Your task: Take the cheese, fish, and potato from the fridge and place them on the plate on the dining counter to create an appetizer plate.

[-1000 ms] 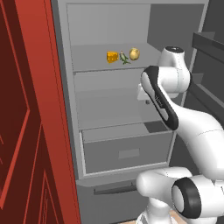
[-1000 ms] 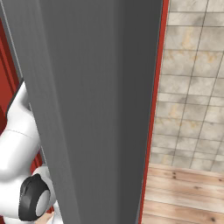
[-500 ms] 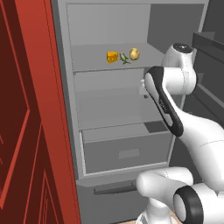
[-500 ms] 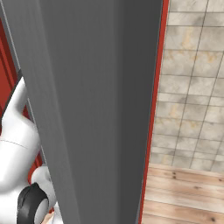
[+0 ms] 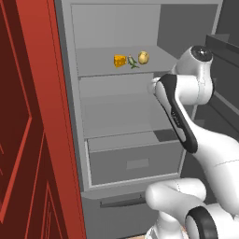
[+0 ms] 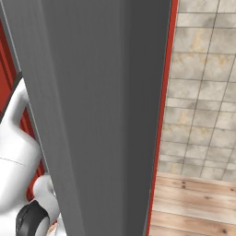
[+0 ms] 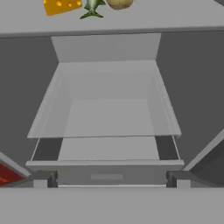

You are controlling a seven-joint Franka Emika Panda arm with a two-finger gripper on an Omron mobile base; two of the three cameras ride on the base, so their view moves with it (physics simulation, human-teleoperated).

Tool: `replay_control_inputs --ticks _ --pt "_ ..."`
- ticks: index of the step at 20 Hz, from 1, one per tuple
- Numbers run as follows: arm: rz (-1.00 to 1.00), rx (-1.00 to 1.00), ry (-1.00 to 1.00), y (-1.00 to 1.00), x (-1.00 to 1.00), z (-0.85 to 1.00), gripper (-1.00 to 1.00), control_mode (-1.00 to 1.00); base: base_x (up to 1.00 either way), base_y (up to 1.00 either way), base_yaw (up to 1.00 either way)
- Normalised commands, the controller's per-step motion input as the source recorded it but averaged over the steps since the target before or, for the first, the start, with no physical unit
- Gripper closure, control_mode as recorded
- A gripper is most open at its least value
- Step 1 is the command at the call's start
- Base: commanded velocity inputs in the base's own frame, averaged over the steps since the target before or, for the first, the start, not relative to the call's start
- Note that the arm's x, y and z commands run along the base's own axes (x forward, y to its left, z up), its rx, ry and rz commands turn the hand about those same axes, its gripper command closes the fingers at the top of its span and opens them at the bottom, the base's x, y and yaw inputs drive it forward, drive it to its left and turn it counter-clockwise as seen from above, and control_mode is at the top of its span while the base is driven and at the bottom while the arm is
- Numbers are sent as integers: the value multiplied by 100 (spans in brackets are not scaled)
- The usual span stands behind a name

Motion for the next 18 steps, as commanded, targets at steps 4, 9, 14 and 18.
replay_control_inputs --ticks 4,9,14,18 --pt "-8 0 -2 0 15 23 -100 -100 0 0 0" --pt "-9 0 -1 0 16 30 -100 -100 0 0 0" --pt "-8 1 0 0 32 22 -100 -100 0 0 0" --pt "-5 4 0 0 43 6 -100 -100 0 0 0"
